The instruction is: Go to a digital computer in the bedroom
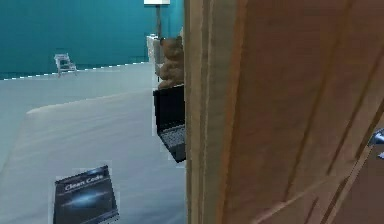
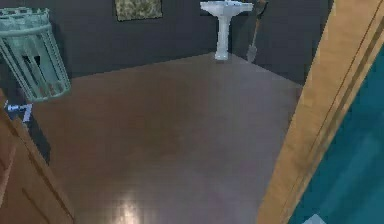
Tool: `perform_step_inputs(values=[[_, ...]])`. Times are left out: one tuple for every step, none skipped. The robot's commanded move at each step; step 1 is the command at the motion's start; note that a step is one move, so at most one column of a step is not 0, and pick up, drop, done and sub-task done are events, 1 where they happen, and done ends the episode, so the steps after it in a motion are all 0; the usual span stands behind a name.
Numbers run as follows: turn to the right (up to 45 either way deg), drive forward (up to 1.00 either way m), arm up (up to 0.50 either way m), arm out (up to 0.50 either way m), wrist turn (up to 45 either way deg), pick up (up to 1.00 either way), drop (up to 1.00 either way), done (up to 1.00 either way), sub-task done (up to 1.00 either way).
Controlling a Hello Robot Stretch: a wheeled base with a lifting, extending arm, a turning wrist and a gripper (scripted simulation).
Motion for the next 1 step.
perform_step_inputs(values=[[0.0, 0.0, 0.0, 0.0, 0.0, 0.0, 0.0, 1.0, 0.0]])
